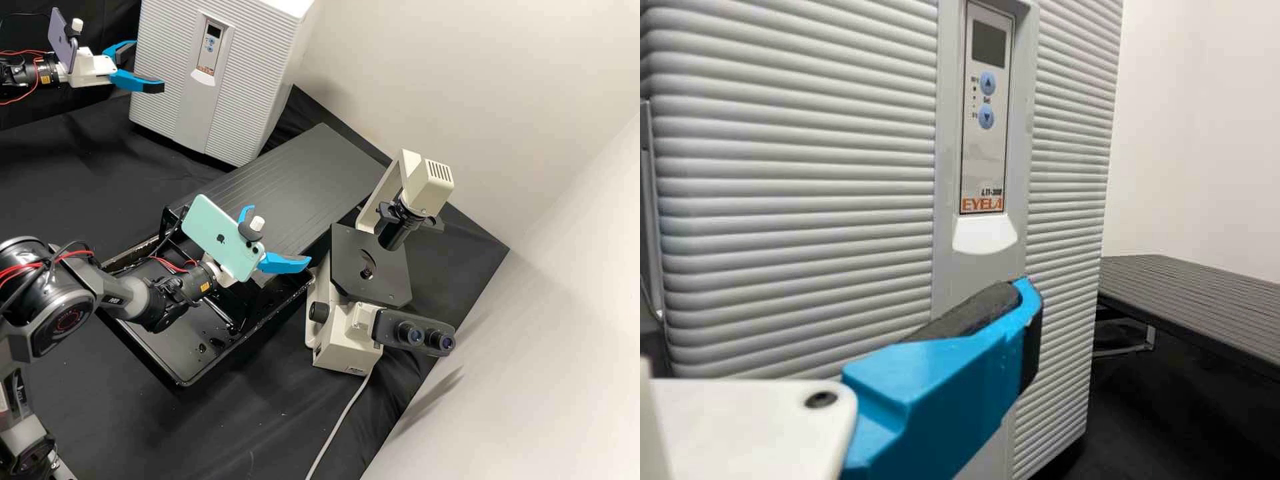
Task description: Open the incubator door
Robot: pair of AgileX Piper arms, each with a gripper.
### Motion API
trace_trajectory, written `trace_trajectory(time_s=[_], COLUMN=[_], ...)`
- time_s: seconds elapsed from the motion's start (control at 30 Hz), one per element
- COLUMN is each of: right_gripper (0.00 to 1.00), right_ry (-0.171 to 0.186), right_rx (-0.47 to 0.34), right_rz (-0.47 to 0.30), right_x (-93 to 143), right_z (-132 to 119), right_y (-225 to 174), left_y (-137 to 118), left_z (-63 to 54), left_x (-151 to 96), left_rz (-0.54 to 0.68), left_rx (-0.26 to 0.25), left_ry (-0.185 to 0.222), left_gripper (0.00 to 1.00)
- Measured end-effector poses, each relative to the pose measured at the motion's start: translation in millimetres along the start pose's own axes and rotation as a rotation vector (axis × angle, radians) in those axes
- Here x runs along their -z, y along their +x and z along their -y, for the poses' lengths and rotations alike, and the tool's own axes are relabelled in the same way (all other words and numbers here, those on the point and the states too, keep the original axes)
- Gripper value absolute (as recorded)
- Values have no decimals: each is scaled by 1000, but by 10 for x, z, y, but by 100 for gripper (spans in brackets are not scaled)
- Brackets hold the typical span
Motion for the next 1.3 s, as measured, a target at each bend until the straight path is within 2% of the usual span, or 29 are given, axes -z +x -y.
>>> trace_trajectory(time_s=[0.4, 0.93, 1.3], right_gripper=[100, 100, 100], right_ry=[0, 0, 0], right_rx=[0, 0, 0], right_rz=[0, 0, 0], right_x=[0, 0, 0], right_z=[0, 0, 0], right_y=[0, 0, 0], left_y=[-44, -61, -70], left_z=[-66, -85, -94], left_x=[-52, -16, 14], left_rz=[-1, -49, -69], left_rx=[-8, -37, -43], left_ry=[1, -37, -46], left_gripper=[0, 0, 0])
